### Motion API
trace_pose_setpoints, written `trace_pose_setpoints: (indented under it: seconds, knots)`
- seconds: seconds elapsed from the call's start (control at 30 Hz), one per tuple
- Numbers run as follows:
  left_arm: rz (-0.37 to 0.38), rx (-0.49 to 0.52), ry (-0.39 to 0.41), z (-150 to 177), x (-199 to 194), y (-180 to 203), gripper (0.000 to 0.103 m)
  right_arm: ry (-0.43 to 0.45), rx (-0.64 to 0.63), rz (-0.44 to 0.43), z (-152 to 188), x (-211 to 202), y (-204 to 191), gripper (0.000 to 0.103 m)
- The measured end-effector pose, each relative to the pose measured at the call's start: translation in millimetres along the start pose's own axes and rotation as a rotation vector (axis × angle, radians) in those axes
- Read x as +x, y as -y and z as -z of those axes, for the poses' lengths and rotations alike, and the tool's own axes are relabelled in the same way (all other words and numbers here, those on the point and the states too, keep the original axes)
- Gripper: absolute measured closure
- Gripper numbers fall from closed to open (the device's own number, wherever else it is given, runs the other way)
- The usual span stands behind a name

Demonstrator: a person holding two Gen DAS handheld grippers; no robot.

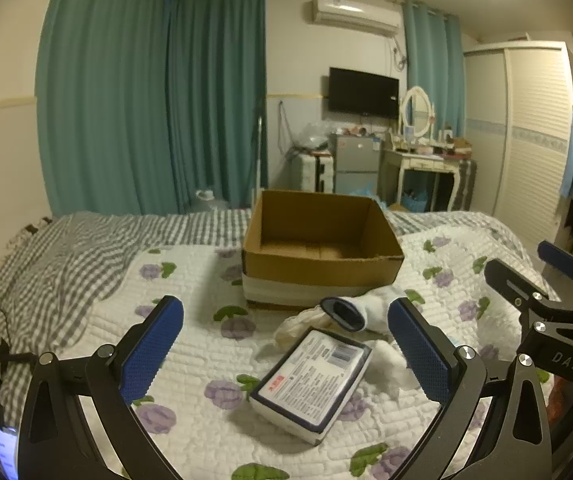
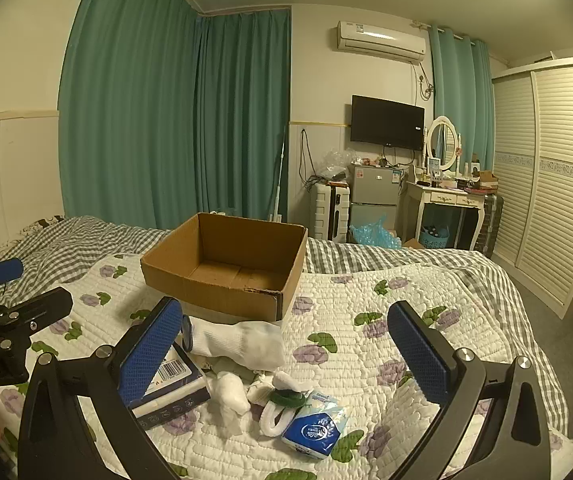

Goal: Organize soft objects

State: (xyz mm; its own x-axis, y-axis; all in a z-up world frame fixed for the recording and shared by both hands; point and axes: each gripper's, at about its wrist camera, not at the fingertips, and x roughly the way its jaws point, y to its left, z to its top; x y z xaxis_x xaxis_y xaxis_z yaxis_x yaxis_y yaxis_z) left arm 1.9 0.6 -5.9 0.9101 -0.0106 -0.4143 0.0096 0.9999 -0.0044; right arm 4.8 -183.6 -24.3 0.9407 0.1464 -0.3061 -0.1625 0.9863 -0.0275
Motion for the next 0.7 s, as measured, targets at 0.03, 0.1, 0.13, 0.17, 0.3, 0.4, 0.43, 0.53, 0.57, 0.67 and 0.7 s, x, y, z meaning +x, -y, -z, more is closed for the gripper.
trace_pose_setpoints:
  seconds: [0.03, 0.1, 0.13, 0.17, 0.3, 0.4, 0.43, 0.53, 0.57, 0.67, 0.7]
  knots:
    - [-0.003, 0.001, -0.003, 0.6, 0.6, 0.0, 0.0, -0.001, 0.0, 0.0, 0.6, 0.3, 0.2, 0.0]
    - [-0.005, 0.0, -0.006, 1.0, 0.7, -0.2, 0.0, 0.0, 0.0, 0.0, 0.8, 0.3, 0.3, 0.0]
    - [-0.003, -0.002, -0.006, 0.7, 0.2, -0.9, 0.0, 0.0, 0.0, 0.0, 0.9, 0.4, 0.4, 0.0]
    - [-0.005, -0.001, -0.006, 0.6, 0.3, -0.6, 0.0, -0.001, 0.001, 0.0, 0.8, 0.5, 0.6, 0.0]
    - [-0.005, -0.003, -0.006, 1.1, -0.1, -0.6, 0.0, -0.006, 0.003, 0.001, 2.6, 1.3, 1.1, 0.0]
    - [-0.003, -0.004, -0.008, 1.4, 0.9, -0.2, 0.0, -0.012, 0.002, 0.001, 4.5, 3.7, 1.1, 0.0]
    - [-0.005, -0.004, -0.008, 1.6, 0.9, 0.0, 0.0, -0.013, 0.002, 0.002, 4.9, 3.9, 1.2, 0.0]
    - [-0.004, -0.005, -0.007, 1.7, 1.0, -0.5, 0.0, -0.017, 0.001, 0.003, 4.6, 5.2, 1.0, 0.0]
    - [-0.004, -0.005, -0.007, 1.6, 1.1, -0.5, 0.0, -0.018, 0.001, 0.004, 4.6, 5.3, 1.2, 0.0]
    - [-0.005, -0.005, -0.007, 1.7, 0.9, -0.3, 0.0, -0.019, 0.003, 0.003, 4.9, 5.6, 1.5, 0.0]
    - [-0.005, -0.005, -0.007, 1.6, 1.3, -0.4, 0.0, -0.019, 0.004, 0.002, 5.2, 5.8, 1.8, 0.0]
